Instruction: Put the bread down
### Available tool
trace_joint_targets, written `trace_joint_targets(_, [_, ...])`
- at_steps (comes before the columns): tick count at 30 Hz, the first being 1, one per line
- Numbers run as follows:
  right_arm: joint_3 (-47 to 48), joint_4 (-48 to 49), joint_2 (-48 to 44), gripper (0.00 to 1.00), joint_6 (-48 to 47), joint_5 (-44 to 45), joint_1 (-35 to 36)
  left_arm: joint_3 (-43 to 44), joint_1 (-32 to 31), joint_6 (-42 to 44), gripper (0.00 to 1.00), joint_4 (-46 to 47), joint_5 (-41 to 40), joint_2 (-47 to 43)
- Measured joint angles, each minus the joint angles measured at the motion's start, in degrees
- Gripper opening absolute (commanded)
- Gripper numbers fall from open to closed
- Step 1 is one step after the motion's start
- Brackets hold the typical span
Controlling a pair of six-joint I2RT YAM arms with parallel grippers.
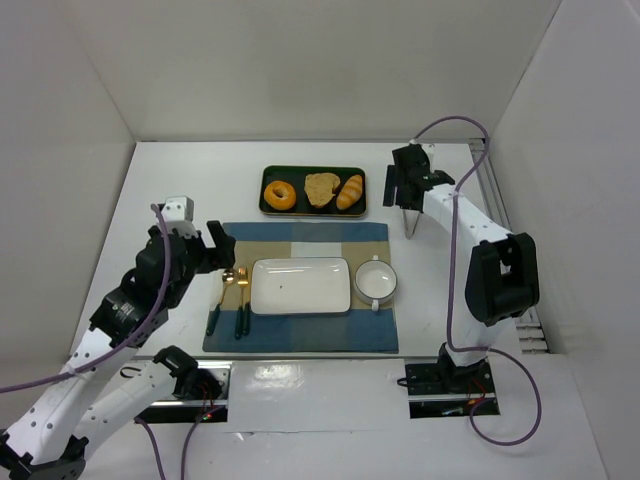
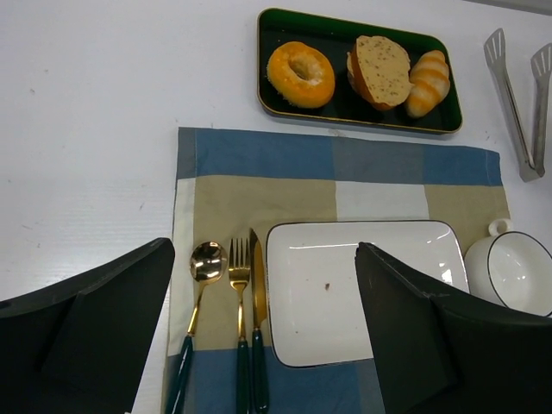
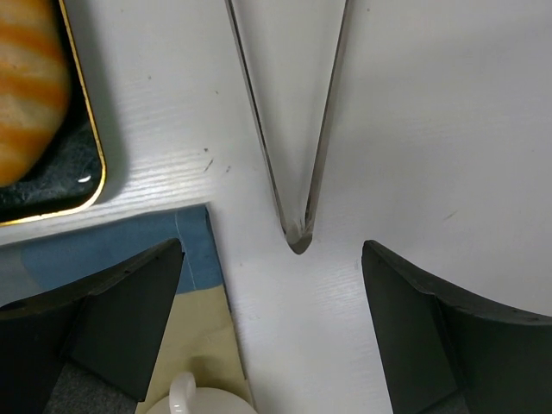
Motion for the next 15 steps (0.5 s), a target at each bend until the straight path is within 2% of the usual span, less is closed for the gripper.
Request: trace_joint_targets(15, [-3.28,-0.39,0.00,0.93,0.66,-3.50,-3.85,-2.38,0.00,4.50,1.00,1.44,-7.45,3.78])
